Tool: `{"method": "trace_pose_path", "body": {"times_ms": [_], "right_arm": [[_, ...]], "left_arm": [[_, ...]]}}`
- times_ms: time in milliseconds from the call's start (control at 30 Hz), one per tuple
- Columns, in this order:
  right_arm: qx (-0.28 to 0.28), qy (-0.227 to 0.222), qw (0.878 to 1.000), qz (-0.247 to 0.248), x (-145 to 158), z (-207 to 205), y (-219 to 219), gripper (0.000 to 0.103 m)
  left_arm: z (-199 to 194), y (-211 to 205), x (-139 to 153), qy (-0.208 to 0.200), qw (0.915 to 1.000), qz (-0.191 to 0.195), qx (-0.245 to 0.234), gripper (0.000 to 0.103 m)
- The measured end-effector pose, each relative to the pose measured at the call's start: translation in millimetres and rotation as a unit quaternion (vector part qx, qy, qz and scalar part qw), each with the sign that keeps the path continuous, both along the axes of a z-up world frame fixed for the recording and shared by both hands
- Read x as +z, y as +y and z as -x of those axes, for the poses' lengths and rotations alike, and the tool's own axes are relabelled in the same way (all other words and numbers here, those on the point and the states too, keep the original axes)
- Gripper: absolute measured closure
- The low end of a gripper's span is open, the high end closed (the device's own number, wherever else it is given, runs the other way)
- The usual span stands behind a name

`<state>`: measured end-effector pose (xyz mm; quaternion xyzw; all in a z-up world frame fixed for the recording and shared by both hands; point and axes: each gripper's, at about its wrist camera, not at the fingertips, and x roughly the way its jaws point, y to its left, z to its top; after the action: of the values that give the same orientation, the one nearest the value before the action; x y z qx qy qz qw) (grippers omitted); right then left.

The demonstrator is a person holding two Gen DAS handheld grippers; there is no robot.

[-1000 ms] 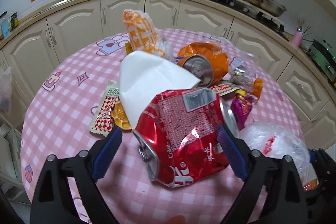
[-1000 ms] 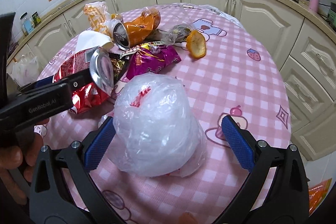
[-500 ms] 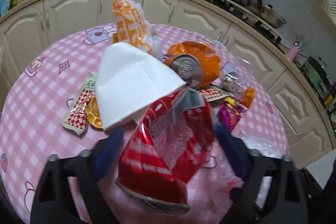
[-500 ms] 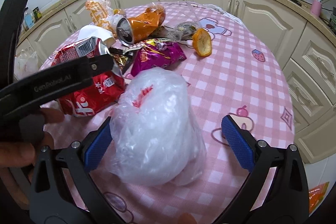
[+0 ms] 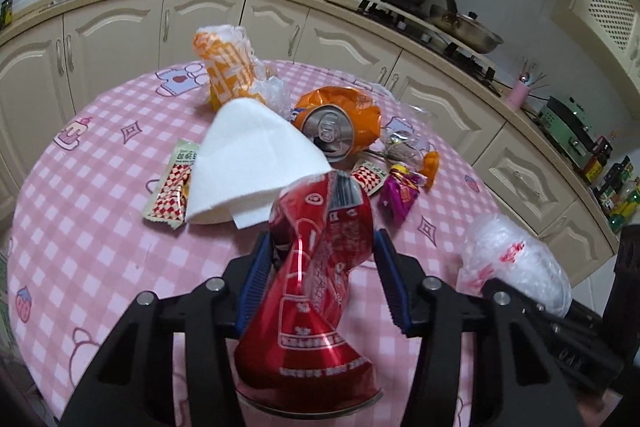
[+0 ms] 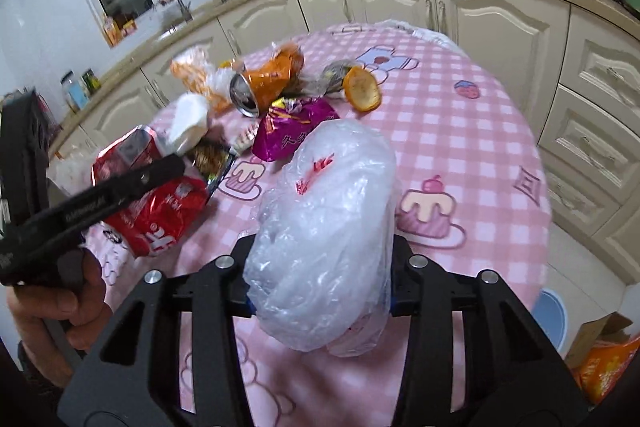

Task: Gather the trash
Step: 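Carry the can and bag to the floor bin and open both tools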

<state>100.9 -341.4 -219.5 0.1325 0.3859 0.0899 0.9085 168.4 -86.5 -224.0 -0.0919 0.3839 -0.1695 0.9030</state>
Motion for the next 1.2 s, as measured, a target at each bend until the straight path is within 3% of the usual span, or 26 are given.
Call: {"method": "trace_pose_path", "body": {"times_ms": [167, 400, 567, 700, 900, 1000, 1200], "right_arm": [[-0.004, -0.018, 1.000, -0.022, 11.6, 14.5, -16.0, 0.061], [-0.027, -0.029, 0.999, -0.032, 14.1, 27.2, -42.3, 0.061], [-0.091, -0.034, 0.994, -0.047, 11.5, 53.2, -101.1, 0.061], [-0.165, -0.024, 0.984, -0.056, 0.1, 82.6, -163.8, 0.060], [-0.288, 0.054, 0.953, -0.070, -65.3, 129.0, -269.7, 0.060], [-0.326, 0.108, 0.934, -0.095, -118.9, 140.7, -308.4, 0.059], [-0.348, 0.186, 0.906, -0.155, -218.9, 140.9, -350.1, 0.059]], "left_arm": [[28.3, 4.9, 20.2, -0.041, 0.9990, -0.007, -0.017, 0.053], [40.6, 3.0, 40.7, -0.055, 0.9979, -0.002, -0.035, 0.053], [49.0, -60.8, 53.9, -0.057, 0.9912, 0.019, -0.118, 0.053], [57.9, -142.7, 51.3, -0.048, 0.9785, 0.024, -0.199, 0.052], [73.2, -281.6, -3.7, 0.009, 0.9514, -0.011, -0.308, 0.052], [81.3, -352.5, -57.6, 0.057, 0.9341, -0.051, -0.349, 0.052], [77.2, -439.9, -165.3, 0.148, 0.9090, -0.124, -0.369, 0.052]]}}
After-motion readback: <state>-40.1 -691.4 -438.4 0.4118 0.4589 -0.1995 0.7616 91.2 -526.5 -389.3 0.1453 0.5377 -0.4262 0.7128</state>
